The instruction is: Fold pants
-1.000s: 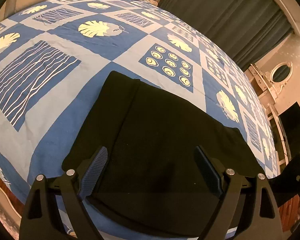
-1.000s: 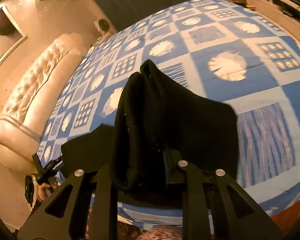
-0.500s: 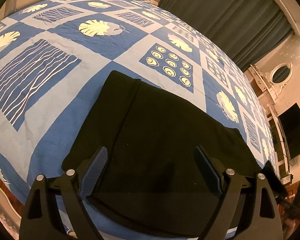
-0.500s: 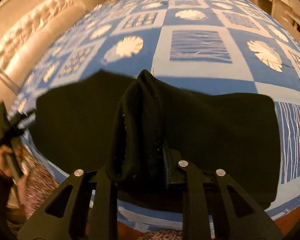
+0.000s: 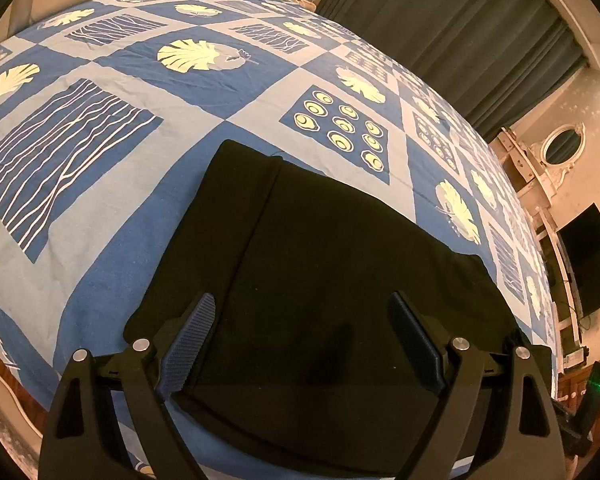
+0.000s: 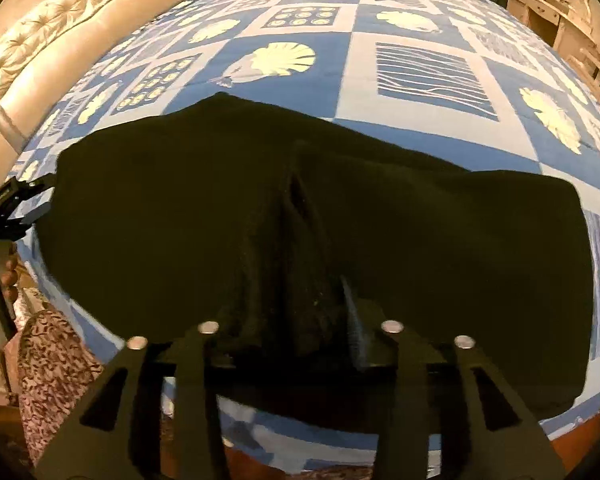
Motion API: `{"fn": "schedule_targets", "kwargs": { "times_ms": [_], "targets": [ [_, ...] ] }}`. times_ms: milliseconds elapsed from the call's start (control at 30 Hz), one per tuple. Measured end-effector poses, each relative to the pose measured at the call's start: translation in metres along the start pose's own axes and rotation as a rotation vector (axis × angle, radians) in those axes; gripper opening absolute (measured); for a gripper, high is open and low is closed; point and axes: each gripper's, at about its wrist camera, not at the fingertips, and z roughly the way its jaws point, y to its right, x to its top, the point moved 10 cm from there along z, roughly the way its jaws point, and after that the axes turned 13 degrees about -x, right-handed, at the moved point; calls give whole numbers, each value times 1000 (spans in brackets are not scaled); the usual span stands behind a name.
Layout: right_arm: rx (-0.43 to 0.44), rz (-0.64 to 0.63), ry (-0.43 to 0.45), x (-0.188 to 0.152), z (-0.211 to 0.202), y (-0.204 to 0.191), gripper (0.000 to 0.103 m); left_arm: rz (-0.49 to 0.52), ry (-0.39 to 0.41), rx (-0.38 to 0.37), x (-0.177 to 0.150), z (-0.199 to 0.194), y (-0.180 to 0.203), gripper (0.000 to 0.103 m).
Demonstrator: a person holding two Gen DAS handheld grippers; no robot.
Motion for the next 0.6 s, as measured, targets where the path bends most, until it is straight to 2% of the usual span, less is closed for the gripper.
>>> {"fn": "schedule_targets", "kwargs": {
  "times_ms": [100,200,300,367,400,500,567,600],
  "targets": [
    [88,-3,-15,-7,-5,-19,51,4,-1,2,-1,2,-2,87],
    [169,2,-30,-13,-13,-35,62,10,-3,3,-1,3,-4,87],
    [233,8,-28,-14,-29,-39,64,13,-3,3,-2,3,-5,87],
    [316,39,-31,-13,-44,-34,64,12,-2,2,-2,3,-5,87],
    [371,74,-25,-10,-56,-25,64,13,-2,2,-2,3,-5,87],
    [434,190,21,1,-82,23,64,19,-3,4,-2,3,-6,87],
    [420,272,58,7,-93,67,69,25,-5,6,-3,3,-5,87],
    [374,327,84,7,-95,101,72,28,-6,7,-3,3,-5,87]
  ]
}}
